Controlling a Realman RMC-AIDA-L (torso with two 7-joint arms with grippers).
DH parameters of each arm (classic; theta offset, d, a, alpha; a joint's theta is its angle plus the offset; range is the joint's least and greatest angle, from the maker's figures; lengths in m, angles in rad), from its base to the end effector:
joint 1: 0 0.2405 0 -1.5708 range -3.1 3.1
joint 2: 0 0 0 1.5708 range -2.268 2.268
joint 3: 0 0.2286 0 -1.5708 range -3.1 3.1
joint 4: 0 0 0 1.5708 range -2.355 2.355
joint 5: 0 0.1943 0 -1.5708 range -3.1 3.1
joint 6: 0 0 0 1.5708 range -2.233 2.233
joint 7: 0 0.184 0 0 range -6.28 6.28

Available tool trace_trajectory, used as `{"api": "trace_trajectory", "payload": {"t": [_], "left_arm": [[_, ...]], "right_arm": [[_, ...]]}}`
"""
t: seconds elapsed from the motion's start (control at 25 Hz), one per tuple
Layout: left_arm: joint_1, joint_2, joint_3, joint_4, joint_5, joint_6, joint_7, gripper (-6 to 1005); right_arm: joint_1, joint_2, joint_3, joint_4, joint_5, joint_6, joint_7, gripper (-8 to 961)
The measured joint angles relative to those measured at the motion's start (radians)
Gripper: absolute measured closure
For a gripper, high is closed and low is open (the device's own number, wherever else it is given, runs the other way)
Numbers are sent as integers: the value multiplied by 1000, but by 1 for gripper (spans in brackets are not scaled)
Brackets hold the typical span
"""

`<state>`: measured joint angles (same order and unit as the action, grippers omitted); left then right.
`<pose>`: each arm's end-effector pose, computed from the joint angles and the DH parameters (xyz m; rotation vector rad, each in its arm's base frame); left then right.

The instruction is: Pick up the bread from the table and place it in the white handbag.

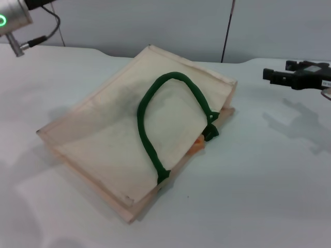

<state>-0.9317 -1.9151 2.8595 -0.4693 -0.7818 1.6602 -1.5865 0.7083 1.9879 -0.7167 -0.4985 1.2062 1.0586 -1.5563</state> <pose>-0.1433 0.4174 0.0916 -2.3022 -0.7987 -1.2943 0.2307 0.4205 0.0047 -2.3344 0.8723 0.5263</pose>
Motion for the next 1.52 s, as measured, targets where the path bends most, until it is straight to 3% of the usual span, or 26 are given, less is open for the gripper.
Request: {"api": "trace_trajectory", "payload": {"t": [0.08,0.2,0.6,0.88,1.12,1.52], "left_arm": [[23,-12,1,0,-51,0,72,310],[58,-36,1,0,-107,0,225,304],[166,-117,-7,28,-207,-25,652,289],[262,-117,-10,222,-459,-80,826,309],[301,-122,-11,454,-662,-165,988,353],[295,-116,-2,492,-656,-230,1013,341]], "right_arm": [[2,15,43,0,1,-1,-51,89],[2,31,122,18,26,-4,-160,89],[-29,33,191,213,446,-24,-658,88],[-67,40,245,355,760,13,-938,87],[-107,41,253,424,958,89,-994,86],[-110,43,254,467,986,112,-1059,85]]}}
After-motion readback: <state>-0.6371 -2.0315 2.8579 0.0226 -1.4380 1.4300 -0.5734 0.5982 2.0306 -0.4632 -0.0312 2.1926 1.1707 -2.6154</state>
